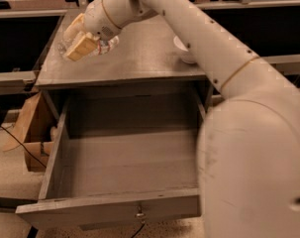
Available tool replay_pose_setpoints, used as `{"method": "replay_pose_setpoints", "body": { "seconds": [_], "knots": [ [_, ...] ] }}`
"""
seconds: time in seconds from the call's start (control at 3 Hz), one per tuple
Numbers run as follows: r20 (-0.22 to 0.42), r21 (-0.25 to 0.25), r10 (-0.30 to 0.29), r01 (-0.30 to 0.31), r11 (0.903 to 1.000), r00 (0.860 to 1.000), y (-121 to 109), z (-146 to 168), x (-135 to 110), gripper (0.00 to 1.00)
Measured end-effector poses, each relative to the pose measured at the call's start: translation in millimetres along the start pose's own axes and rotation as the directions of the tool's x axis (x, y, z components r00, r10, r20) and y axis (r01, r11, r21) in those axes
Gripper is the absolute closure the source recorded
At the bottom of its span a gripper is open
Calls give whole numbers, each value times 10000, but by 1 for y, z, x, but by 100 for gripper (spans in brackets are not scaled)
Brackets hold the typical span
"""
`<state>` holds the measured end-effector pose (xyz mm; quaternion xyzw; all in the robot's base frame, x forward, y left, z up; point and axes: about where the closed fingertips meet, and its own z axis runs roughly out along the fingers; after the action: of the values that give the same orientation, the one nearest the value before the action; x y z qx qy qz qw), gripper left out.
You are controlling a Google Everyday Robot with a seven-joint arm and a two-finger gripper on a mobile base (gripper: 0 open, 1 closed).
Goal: Place water bottle into top drawer
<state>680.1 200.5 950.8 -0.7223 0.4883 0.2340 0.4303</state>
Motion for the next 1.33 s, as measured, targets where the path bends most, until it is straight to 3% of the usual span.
{"method": "replay_pose_setpoints", "body": {
  "seconds": [0.33, 0.67, 1.0, 1.33],
  "knots": [
    [684, -283, 95, -76, 9996, 9976, 37, -31, -14, 100],
    [1006, -635, 573, -510, 9967, 9933, 76, -65, -31, 100],
    [868, -963, 1460, -1376, 9858, 9855, 116, -99, -47, 100],
    [649, -1715, 2648, -2507, 9528, 9621, 148, -104, -53, 100]
  ]
}}
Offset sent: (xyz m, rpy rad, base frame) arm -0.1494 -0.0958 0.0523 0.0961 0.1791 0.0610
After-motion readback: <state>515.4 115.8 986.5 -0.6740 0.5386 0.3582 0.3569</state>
